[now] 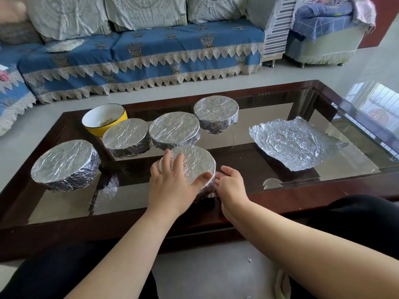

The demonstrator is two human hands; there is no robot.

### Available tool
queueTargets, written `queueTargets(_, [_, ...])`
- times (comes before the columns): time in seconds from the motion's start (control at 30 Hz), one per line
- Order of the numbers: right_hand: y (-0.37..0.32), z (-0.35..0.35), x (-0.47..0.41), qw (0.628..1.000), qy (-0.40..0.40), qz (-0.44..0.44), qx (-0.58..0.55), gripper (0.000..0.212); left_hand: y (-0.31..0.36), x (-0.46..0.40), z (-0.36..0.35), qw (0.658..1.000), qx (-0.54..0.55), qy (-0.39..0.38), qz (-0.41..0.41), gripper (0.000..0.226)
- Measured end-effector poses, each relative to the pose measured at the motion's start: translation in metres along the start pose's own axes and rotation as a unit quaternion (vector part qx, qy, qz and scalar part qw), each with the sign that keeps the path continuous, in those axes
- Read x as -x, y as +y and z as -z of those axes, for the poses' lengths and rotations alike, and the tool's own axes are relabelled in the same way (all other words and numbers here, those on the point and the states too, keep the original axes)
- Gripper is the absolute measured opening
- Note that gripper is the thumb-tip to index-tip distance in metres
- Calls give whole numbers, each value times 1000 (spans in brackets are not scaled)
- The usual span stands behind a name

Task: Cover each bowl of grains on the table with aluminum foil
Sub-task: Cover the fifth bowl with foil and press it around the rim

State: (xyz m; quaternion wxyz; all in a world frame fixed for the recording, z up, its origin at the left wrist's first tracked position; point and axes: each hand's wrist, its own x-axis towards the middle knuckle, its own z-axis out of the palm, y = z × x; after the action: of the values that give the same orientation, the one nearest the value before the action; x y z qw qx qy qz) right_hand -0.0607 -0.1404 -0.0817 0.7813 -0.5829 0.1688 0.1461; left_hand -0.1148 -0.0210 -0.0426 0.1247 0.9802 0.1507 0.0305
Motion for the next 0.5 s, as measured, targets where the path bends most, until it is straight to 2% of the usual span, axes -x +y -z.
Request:
queueTargets(0.07, [-4, 4, 12, 995, 5, 63, 73, 40, -1, -1, -2, 1000, 0, 4, -3, 112])
queueTargets(0.17, [-4, 8, 33, 954, -38, 202, 220, 47, -1, -3, -5, 1000, -5, 20, -7, 119])
queueTargets(0.2, [-3, 8, 37, 941, -58, 223, 247, 49, -1, -3, -6, 1000, -6, 26, -8, 121])
queueTargets(0.37, [1, 7, 36, 905, -83, 249, 335, 53, 0, -3, -6, 999, -13, 31, -10, 127])
queueTargets(0.5, [1, 5, 35, 907, -82, 244, 333, 52, 1, -4, -7, 999, -20, 28, -11, 131])
